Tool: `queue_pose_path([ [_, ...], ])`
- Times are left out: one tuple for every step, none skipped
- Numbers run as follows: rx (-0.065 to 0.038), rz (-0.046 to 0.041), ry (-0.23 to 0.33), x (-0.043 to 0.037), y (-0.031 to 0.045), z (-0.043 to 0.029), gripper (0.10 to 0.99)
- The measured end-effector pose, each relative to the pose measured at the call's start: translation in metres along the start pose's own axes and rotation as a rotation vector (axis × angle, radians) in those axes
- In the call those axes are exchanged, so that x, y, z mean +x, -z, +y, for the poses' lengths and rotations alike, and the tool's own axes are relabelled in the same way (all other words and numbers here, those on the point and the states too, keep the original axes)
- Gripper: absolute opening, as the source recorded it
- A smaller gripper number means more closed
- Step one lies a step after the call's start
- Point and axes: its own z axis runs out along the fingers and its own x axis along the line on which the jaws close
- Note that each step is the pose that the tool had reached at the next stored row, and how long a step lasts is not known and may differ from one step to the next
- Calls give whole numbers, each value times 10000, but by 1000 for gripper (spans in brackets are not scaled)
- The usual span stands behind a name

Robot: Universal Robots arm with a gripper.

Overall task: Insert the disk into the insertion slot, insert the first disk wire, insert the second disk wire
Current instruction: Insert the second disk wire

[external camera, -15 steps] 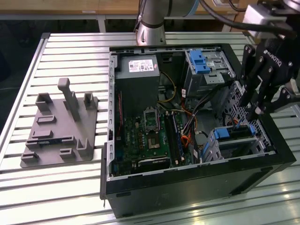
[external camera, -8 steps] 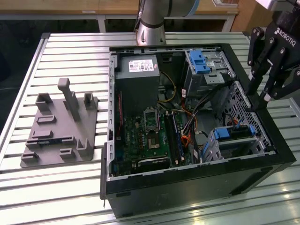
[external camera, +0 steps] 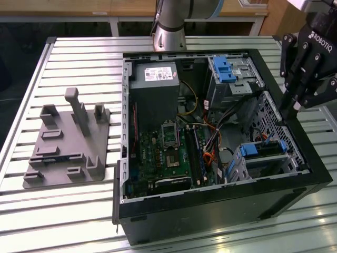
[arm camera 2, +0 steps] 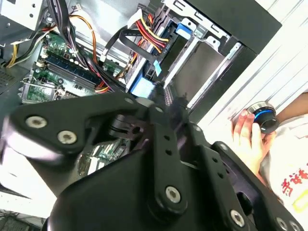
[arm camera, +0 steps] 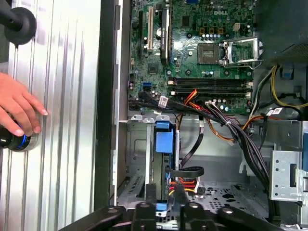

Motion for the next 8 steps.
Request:
queue_pose_path([
  [0, -1, 0, 0, 0, 0, 255],
  [0, -1, 0, 0, 0, 0, 200],
  [0, -2, 0, 0, 0, 0, 141],
  [0, -3, 0, 0, 0, 0, 141],
  [0, -4, 0, 0, 0, 0, 106],
  [1, -5, 0, 0, 0, 0, 106],
  [0, -7, 0, 0, 0, 0, 106],
  [1, -7, 0, 0, 0, 0, 106],
])
